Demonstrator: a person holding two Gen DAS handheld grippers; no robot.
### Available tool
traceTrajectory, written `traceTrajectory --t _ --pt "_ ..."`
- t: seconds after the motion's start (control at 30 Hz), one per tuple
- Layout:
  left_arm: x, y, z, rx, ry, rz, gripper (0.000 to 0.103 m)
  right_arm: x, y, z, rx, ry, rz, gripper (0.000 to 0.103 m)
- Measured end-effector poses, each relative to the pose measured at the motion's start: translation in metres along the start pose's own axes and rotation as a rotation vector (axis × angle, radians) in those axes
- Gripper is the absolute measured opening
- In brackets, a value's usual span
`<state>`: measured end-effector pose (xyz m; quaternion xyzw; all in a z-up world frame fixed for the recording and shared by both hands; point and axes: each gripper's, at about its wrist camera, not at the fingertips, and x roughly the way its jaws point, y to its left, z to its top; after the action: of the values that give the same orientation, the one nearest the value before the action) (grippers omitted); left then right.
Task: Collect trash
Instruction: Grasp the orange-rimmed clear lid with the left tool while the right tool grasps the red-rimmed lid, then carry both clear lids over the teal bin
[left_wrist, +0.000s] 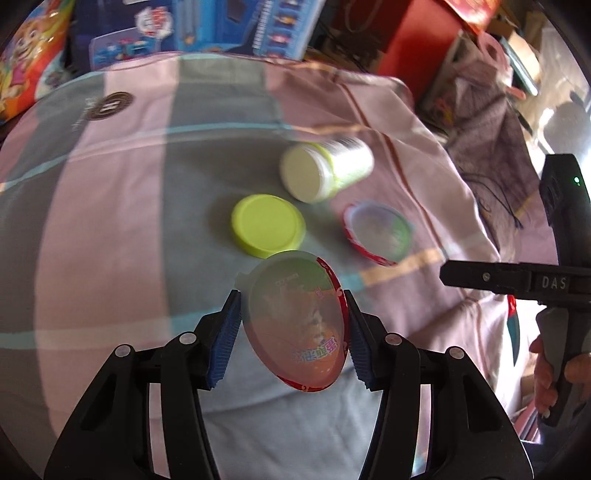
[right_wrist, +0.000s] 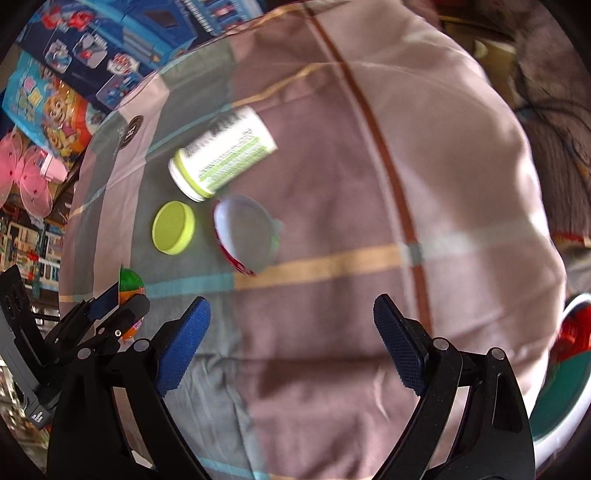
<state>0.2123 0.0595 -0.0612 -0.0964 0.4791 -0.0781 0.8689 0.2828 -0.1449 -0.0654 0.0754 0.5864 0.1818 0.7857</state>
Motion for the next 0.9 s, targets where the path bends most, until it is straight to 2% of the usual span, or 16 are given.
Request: traceTrajectory --t 0.17,0.3,0.53,0.7,0.9 --pt "-0.002 0.035 0.005 -0.048 0.002 0.015 0.055 0.025 0.030 0.017 -0.104 0.007 -0.058 0.086" --pt "0.000 0.047 0.006 -0.066 0.009 0.010 0.055 0.043 0.039 0.022 -0.157 -0.001 -0.128 0.086" --pt "0.010 0.046 0.007 -0.070 0.029 -0.017 0.055 0.051 0.039 0.021 -0.181 -0.035 -0.175 0.061" --pt "0.016 0.036 0.008 -0.060 0.042 -0.032 0.055 0.046 0.034 0.018 -0.168 -0.053 -0.132 0.058" --pt "0.020 0.013 0.007 -0.014 0.052 -0.044 0.055 0.019 0.017 0.006 -0.124 -0.082 -0.097 0.058"
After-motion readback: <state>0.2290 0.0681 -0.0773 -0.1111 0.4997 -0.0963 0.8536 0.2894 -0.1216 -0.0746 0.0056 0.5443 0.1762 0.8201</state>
